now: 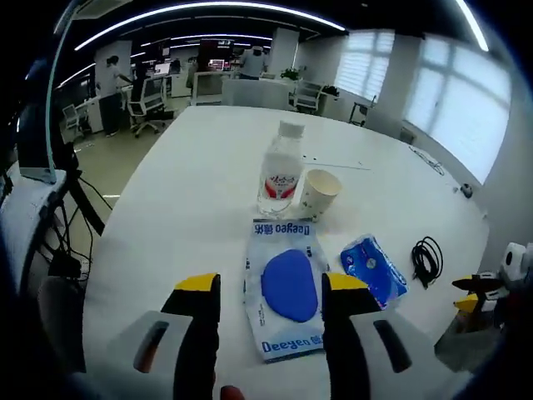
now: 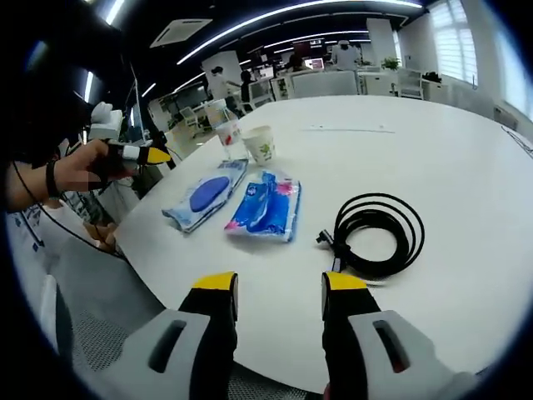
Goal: Arrange the tabletop items into an orderly group along one side of the table until the central work area is clear of visible clutter.
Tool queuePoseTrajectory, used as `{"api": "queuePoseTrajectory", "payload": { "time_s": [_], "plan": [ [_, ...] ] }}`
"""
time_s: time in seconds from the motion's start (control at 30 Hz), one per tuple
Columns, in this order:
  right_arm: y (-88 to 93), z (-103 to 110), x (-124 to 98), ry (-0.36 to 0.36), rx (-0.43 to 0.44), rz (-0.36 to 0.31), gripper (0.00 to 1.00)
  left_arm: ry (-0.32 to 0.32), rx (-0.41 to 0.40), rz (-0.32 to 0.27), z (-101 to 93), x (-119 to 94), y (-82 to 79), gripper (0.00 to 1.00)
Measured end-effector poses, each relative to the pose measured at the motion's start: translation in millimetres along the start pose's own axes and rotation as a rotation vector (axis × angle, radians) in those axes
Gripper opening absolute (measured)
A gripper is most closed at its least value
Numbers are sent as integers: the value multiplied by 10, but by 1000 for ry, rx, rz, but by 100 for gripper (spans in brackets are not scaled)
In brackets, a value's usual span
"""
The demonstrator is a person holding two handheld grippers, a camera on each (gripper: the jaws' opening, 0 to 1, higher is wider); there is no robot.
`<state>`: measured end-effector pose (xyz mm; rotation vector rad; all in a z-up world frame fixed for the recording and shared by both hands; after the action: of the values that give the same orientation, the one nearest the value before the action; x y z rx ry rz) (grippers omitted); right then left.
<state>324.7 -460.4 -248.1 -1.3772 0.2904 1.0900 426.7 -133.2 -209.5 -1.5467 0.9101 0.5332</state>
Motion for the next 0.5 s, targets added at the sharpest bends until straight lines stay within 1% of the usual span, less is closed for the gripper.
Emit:
{"api": "queuePoseTrajectory", "payload": {
  "time_s": [0.07, 0.13, 0.2, 0.23, 0.33, 0.37, 0.5],
  "plan": [
    [21, 47, 15, -4, -4, 7, 39, 3, -15, 11, 1, -24, 115, 48],
    [33, 82, 31, -9, -10, 12, 39, 11, -33, 21, 23, -3, 201, 48],
    [31, 104, 37, -13, -14, 16, 39, 25, -65, 33, 5, -13, 333, 49],
    [27, 110, 37, -14, -17, 16, 38, 37, -82, 37, -6, -4, 371, 49],
    [16, 122, 42, -17, -23, 20, 38, 34, -92, 57, 18, 42, 498, 49],
    [11, 122, 45, -16, -27, 23, 38, 42, -114, 59, 3, 40, 544, 49],
    [-15, 116, 39, -14, -24, 18, 38, 50, -145, 81, -20, 82, 681, 48]
  ]
}}
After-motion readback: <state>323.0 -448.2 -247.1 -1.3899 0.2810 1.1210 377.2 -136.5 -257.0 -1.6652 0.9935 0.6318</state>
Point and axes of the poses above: the point that each gripper's makers call its tool centre point, and the gripper's own axes: x roughly forward along the fingers, z roughly to its left, y roughly out of its underside, the point moved 3 cm from there along -x, roughly backward along the fingers, and after that the axes turned 10 degrees about z, right-handed, at the moved point
